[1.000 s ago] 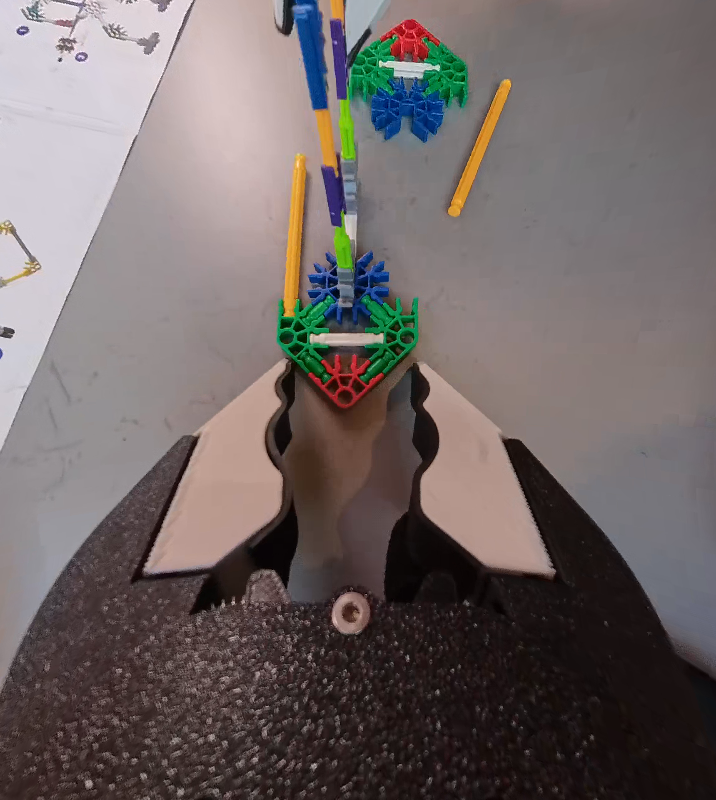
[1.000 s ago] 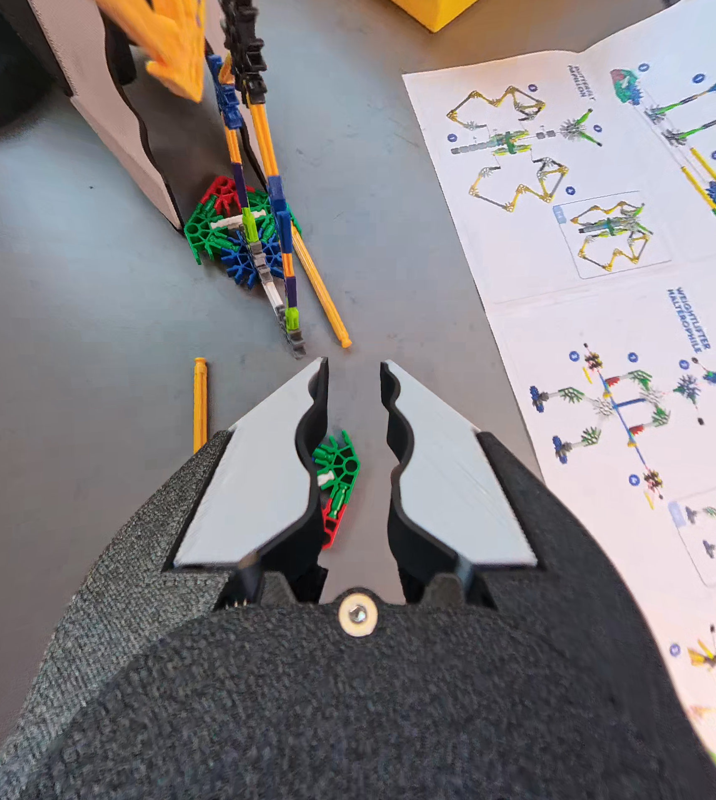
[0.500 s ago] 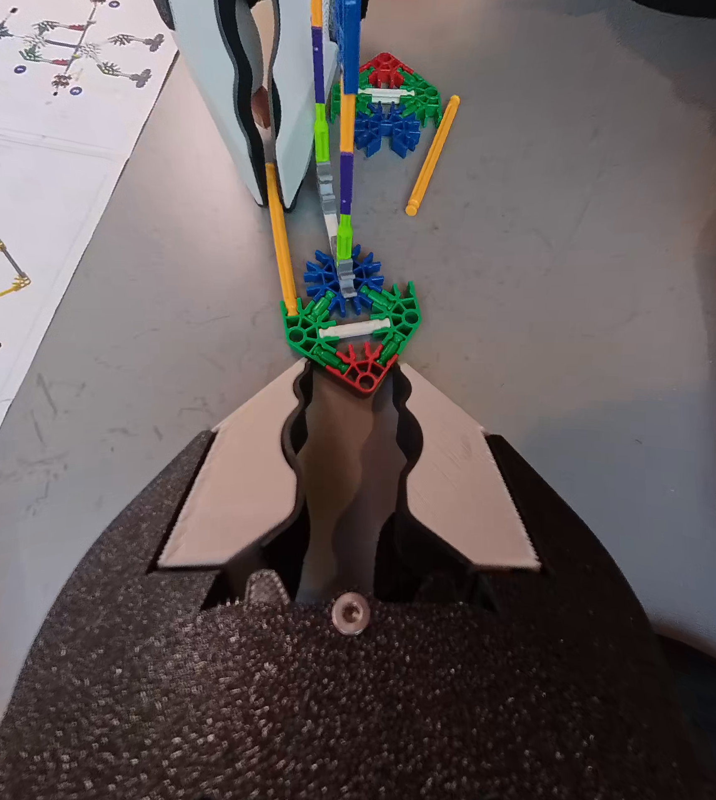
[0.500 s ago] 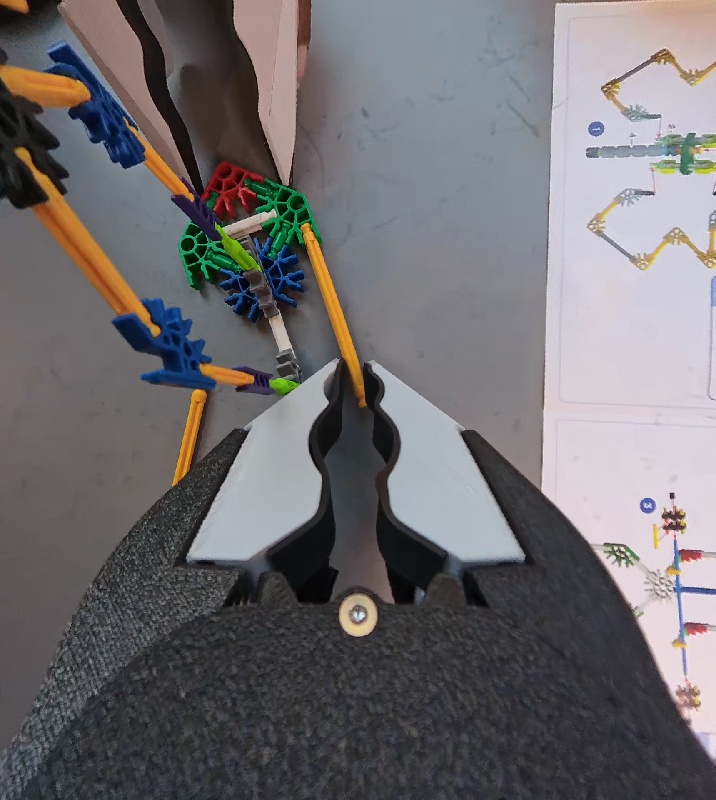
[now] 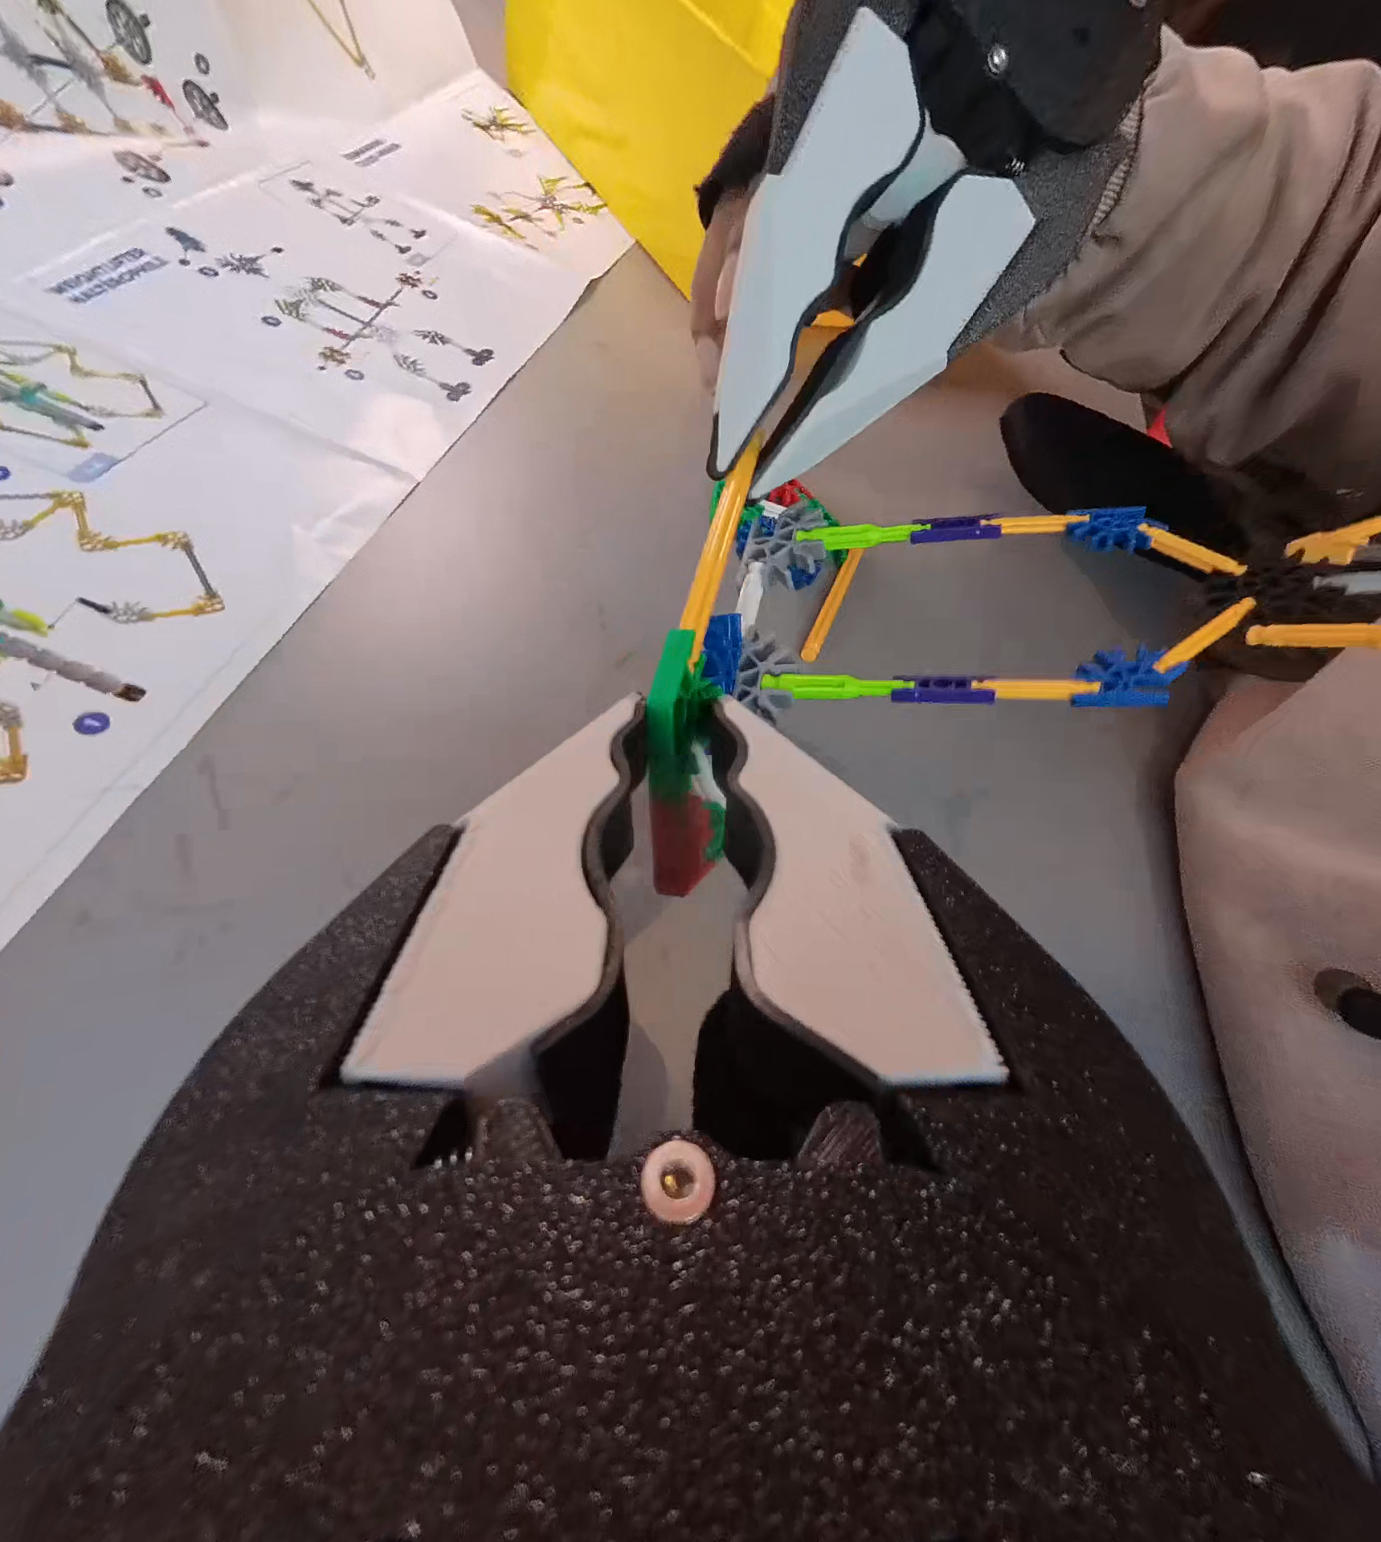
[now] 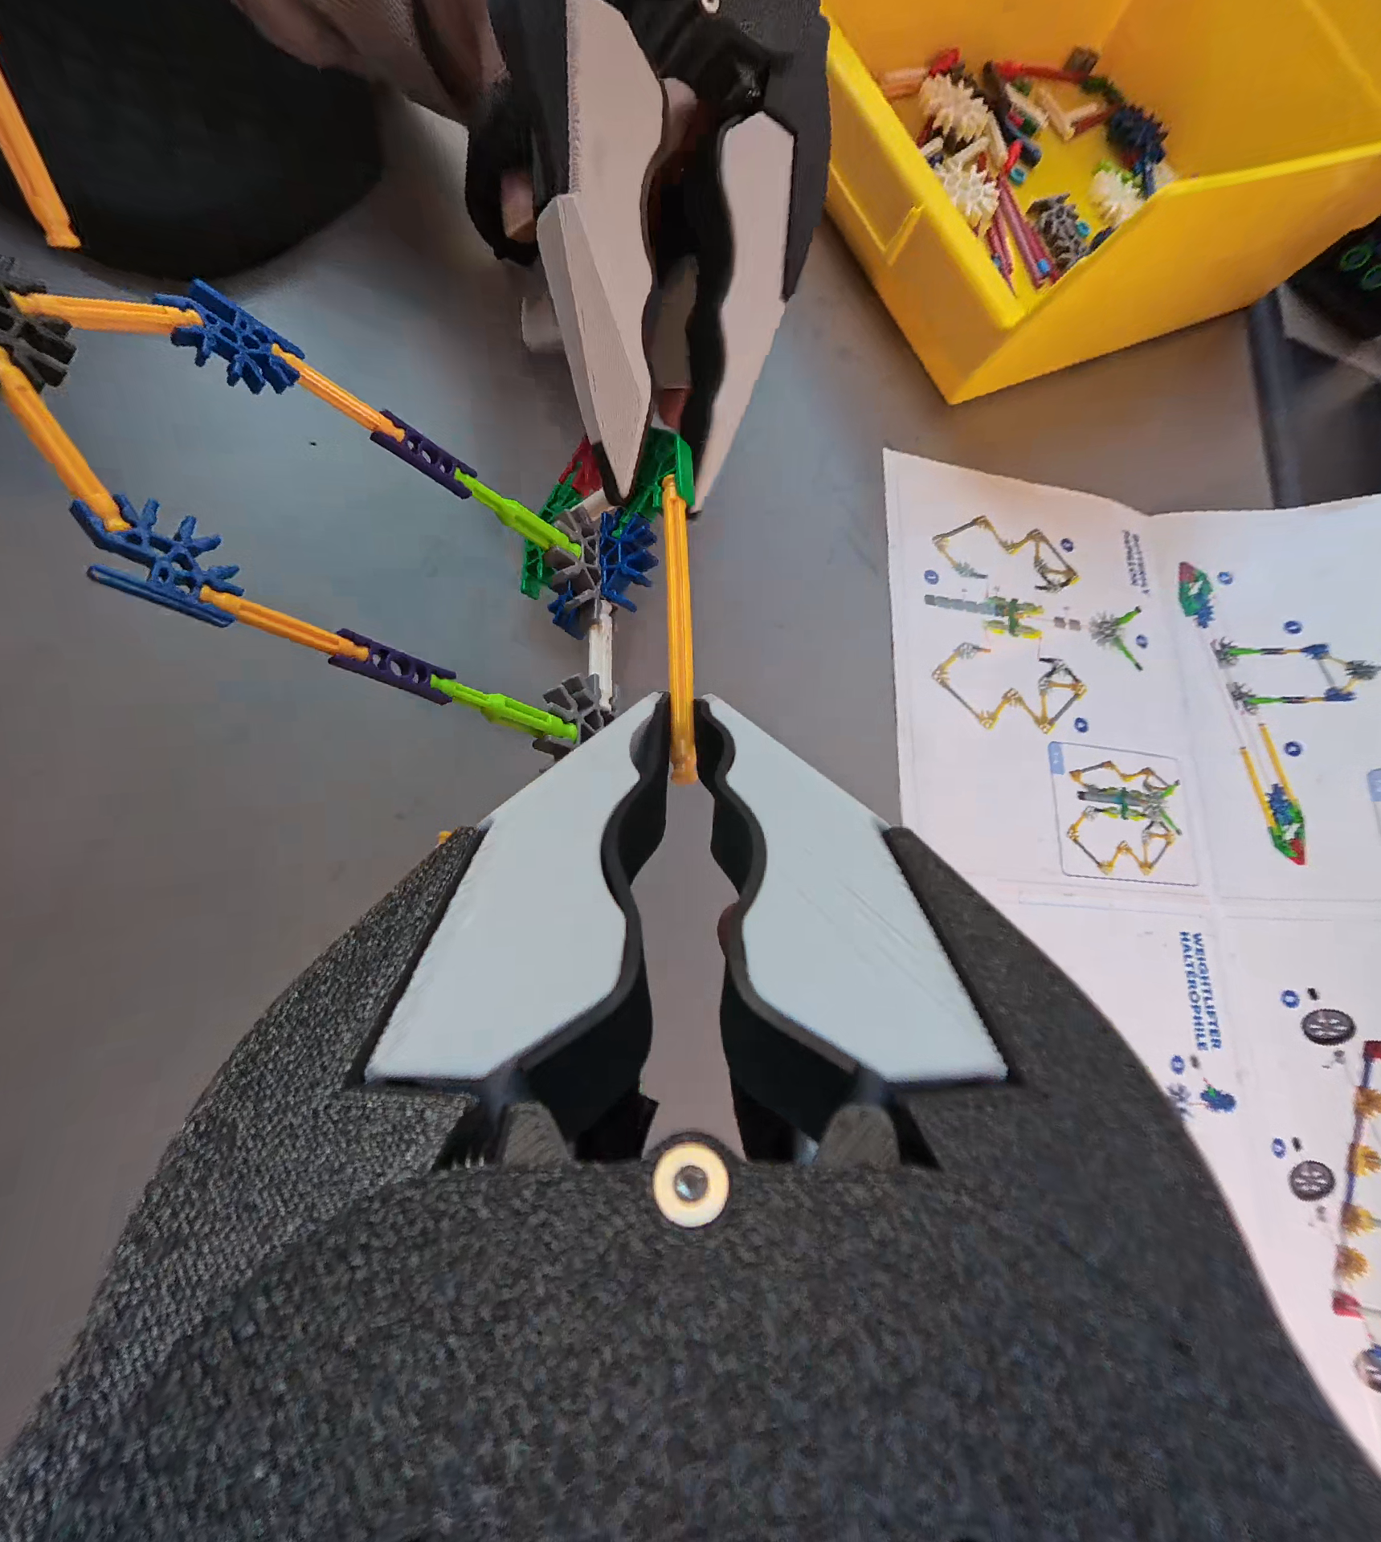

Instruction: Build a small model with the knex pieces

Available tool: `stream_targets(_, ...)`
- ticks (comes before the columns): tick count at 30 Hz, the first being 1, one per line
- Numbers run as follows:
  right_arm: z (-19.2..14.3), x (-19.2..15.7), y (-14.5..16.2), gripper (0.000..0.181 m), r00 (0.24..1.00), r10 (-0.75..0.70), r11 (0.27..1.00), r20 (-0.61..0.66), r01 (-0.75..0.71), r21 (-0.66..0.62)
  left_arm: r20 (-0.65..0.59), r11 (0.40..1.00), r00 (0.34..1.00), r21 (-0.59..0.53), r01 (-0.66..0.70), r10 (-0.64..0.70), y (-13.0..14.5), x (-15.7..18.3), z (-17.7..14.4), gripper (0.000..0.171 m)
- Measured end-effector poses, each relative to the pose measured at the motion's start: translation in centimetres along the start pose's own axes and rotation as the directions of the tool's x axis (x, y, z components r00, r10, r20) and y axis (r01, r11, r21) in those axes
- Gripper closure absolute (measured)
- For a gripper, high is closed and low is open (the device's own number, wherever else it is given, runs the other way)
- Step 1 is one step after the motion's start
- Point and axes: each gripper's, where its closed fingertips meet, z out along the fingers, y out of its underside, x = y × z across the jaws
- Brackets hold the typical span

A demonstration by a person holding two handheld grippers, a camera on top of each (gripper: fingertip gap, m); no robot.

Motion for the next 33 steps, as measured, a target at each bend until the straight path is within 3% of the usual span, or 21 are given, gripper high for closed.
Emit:
stream_targets(7, -1.0, 0.0, -0.6, 0.175, 0.998, 0.055, 0.998, -0.010, -0.055, -0.008, 0.112, 0.958, 0.952, -0.009, -0.287, 0.286, -1.5, 1.4, -0.3, 0.166)
stream_targets(11, -0.6, -0.1, -0.6, 0.176, 0.998, 0.066, 0.997, -0.019, -0.067, -0.032, 0.173, 0.930, 0.915, -0.019, -0.366, 0.364, -2.0, 1.7, -0.4, 0.166)
stream_targets(17, -1.8, 0.7, -2.6, 0.177, 0.966, 0.159, 0.987, -0.205, -0.163, -0.002, 0.319, 0.926, 0.883, 0.039, -0.375, 0.344, -4.3, 1.1, -1.7, 0.166)
stream_targets(22, -2.8, 1.1, -3.5, 0.177, 0.873, 0.239, 0.966, -0.425, -0.259, 0.012, 0.428, 0.920, 0.841, 0.056, -0.389, 0.330, -6.1, 0.5, -2.2, 0.166)
stream_targets(27, -2.6, -0.1, -5.3, 0.179, 0.808, 0.325, 0.943, -0.492, -0.315, 0.107, 0.515, 0.901, 0.787, 0.063, -0.429, 0.339, -8.4, 0.7, -2.9, 0.167)
stream_targets(30, -3.9, -0.3, -5.9, 0.179, 0.796, 0.418, 0.908, -0.439, -0.386, 0.165, 0.524, 0.891, 0.772, 0.051, -0.452, 0.361, -8.8, 1.3, -2.8, 0.167)
stream_targets(33, -4.4, -2.0, -6.8, 0.179, 0.823, 0.463, 0.886, -0.329, -0.433, 0.166, 0.610, 0.864, 0.669, -0.051, -0.501, 0.424, -8.9, -0.1, -3.5, 0.167)
